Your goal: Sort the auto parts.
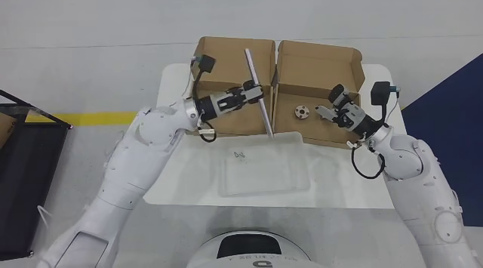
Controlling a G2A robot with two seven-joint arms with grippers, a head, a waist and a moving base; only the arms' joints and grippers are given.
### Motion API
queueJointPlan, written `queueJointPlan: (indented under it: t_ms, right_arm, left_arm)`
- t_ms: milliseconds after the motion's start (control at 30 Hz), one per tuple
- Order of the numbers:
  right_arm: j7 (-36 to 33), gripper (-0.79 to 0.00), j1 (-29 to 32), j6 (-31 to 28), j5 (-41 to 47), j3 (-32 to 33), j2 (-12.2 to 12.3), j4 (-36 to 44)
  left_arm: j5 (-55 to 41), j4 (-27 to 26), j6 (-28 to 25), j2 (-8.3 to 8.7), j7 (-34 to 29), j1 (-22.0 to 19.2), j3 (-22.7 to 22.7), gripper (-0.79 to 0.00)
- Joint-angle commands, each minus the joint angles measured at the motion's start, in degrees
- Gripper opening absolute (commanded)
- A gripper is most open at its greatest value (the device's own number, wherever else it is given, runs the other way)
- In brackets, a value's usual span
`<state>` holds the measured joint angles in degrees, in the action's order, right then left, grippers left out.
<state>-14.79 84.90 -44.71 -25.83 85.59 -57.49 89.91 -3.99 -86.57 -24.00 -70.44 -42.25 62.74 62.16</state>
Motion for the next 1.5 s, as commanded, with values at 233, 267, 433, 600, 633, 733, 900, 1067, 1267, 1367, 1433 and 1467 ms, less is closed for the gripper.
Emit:
queueJointPlan:
  t_ms: [233, 267, 433, 600, 633, 733, 900, 1067, 1267, 1367, 1433, 1467]
  right_arm:
    - [-37.1, 0.0, -12.1, -5.5, 37.1, -12.6, 1.8, -8.7]
    - [-40.5, 0.0, -13.6, -4.3, 40.6, -13.4, 2.0, -9.5]
    - [-44.5, 0.0, -17.2, -0.3, 46.3, -16.7, 2.6, -10.4]
    - [-45.5, -0.182, -19.6, 0.8, 46.9, -19.9, 2.8, -11.9]
    - [-45.7, -0.191, -20.2, 0.9, 46.6, -20.4, 2.7, -12.6]
    - [-46.5, -0.234, -22.1, 1.9, 45.8, -22.3, 2.2, -14.4]
    - [-47.1, -0.4, -24.5, 3.3, 44.2, -25.5, 1.4, -15.7]
    - [-47.3, -0.413, -26.0, 4.0, 42.9, -27.3, 0.8, -16.5]
    - [-48.7, -0.416, -26.8, 4.0, 44.0, -28.6, 0.5, -16.9]
    - [-48.9, -0.431, -27.2, 4.1, 44.1, -29.1, 0.4, -17.1]
    - [-48.9, -0.474, -27.5, 4.1, 44.2, -29.3, 0.3, -17.3]
    - [-48.9, -0.48, -27.6, 4.2, 44.2, -29.5, 0.3, -17.3]
  left_arm:
    - [3.4, 3.1, 2.7, -0.55, -0.6, -3.1, -3.2, -0.785]
    - [3.8, 3.3, 2.9, -0.61, -0.4, -3.3, -3.5, -0.785]
    - [6.4, 3.9, 5.0, -0.8, -0.1, -4.1, -4.7, -0.785]
    - [7.4, 4.5, 6.1, -1.14, 0.5, -5.1, -6.0, -0.785]
    - [7.2, 4.6, 6.0, -1.22, 0.5, -5.2, -6.2, -0.785]
    - [6.4, 4.8, 5.9, -1.43, 0.3, -5.6, -6.8, -0.785]
    - [6.5, 4.8, 5.9, -1.62, 0.5, -6.1, -7.3, -0.785]
    - [7.1, 5.0, 6.0, -1.75, 1.2, -6.4, -7.5, -0.785]
    - [8.0, 5.4, 6.3, -1.97, 2.1, -6.8, -8.1, -0.785]
    - [8.8, 5.6, 6.5, -2.13, 2.6, -6.9, -8.6, -0.785]
    - [9.0, 5.8, 6.5, -2.21, 2.8, -7.0, -8.8, -0.785]
    - [9.0, 5.9, 6.5, -2.24, 2.9, -7.0, -8.8, -0.785]
